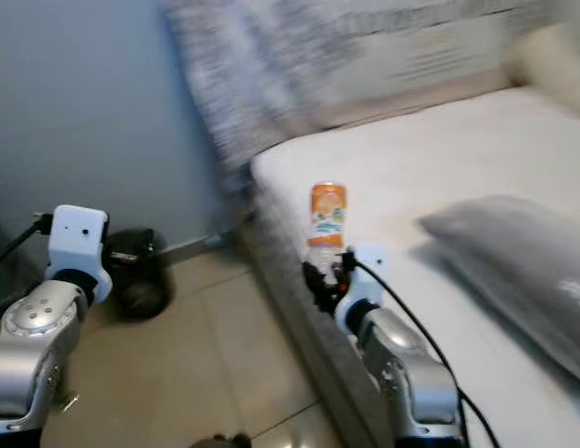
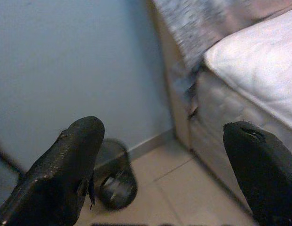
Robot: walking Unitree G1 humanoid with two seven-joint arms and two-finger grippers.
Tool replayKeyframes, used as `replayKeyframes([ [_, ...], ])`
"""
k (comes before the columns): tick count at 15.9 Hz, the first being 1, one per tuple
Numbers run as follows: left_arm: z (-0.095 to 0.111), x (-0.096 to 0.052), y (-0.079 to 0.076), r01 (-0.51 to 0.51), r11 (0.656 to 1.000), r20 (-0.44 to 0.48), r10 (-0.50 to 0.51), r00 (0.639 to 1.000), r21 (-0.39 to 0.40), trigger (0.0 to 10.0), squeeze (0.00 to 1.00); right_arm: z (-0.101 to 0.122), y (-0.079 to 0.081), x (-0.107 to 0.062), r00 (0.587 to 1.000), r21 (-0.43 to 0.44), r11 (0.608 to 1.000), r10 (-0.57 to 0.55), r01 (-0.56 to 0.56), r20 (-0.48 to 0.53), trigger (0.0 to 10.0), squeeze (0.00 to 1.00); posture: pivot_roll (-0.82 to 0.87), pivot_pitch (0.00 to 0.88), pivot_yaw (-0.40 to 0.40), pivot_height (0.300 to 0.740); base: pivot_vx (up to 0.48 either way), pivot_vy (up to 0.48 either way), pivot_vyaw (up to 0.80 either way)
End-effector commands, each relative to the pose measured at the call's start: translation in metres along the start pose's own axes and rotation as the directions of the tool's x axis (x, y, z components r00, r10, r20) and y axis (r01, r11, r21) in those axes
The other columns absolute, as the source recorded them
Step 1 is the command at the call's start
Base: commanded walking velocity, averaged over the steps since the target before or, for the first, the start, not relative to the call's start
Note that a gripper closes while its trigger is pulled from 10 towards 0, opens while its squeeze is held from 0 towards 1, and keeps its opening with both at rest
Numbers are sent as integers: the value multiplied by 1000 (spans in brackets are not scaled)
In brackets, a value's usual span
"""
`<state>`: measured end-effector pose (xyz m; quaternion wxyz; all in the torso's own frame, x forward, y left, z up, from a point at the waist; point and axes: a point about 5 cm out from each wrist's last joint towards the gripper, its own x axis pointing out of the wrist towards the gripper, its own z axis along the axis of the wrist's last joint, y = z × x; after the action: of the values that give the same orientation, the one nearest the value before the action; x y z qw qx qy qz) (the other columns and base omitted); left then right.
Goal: Clean up the room
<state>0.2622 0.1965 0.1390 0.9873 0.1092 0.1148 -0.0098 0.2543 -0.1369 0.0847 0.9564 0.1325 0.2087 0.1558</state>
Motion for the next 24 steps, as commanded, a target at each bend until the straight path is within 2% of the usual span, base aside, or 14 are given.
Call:
replayKeyframes([
  [1, 3, 0, 0, 2, 1000, 6, -2, 1000, 1, 10000, 0, 3, 2, 1, 1000, 7, 1000, 5, -5, 15, 10000, 0, -87, 0, 10, 740, 0, 0, 800],
  [3, 3, -1, 0, 0, 1000, 14, 0, 1000, -23, 10000, 0, 4, 1, 0, 1000, 6, 1000, -3, 3, 20, 10000, 0, -94, 0, 9, 740, 0, 0, 800],
  [4, 4, -1, 1, -7, 999, 16, 7, 1000, -34, 10000, 0, 7, 1, 1, 999, -39, 999, -12, 13, 30, 10000, 0, -96, 0, 10, 740, 0, 0, 800],
  [5, 3, -1, 2, -14, 999, 12, 14, 1000, -38, 10000, 0, 8, 0, 1, 999, -48, 998, -29, 30, 33, 10000, 0, -101, 0, 16, 740, 0, 0, 0],
  [6, 3, -1, 1, -16, 999, 12, 17, 1000, -49, 10000, 0, 11, 3, 3, 999, -100, 995, -23, 28, 49, 10000, 0, -104, 0, 18, 740, 0, 0, 0],
  [8, 3, 0, 0, -18, 999, 16, 19, 1000, -29, 10000, 0, 11, 1, 7, 994, -200, 974, -102, 109, 46, 10000, 0, -101, 0, 15, 740, 274, 0, 0],
  [9, 2, 0, 0, -23, 999, 16, 23, 1000, -32, 10000, 0, 11, 1, 8, 992, -222, 968, -110, 119, 53, 10000, 0, -101, 0, 15, 740, 300, 0, 0],
  [12, 1, -1, 0, -25, 999, 18, 26, 999, -39, 10000, 0, 2, 4, 8, 998, -200, 978, -55, 57, 14, 10000, 0, -104, 0, 18, 740, 324, 0, 0],
  [16, 2, 2, -3, -4, 999, 18, 5, 1000, -32, 10000, 0, 6, 7, 12, 999, -206, 977, -43, 48, 29, 10000, 0, -98, 0, 14, 740, 347, 0, 800],
  [21, 3, 3, 0, -7, 999, 27, 8, 1000, -32, 10000, 0, 3, 10, 15, 997, -239, 968, -64, 73, 45, 10000, 0, -99, 0, 21, 740, 346, 0, 0],
  [23, 3, 4, -1, -3, 999, 30, 4, 1000, -32, 10000, 0, 3, 8, 16, 998, -200, 978, -54, 60, 35, 10000, 0, -101, 0, 24, 740, 349, 0, 0],
  [24, 3, 5, -2, 3, 1000, 29, -2, 1000, -26, 10000, 0, 4, 7, 16, 998, -210, 976, -50, 55, 31, 10000, 0, -93, 0, 19, 740, 349, 0, 0],
])
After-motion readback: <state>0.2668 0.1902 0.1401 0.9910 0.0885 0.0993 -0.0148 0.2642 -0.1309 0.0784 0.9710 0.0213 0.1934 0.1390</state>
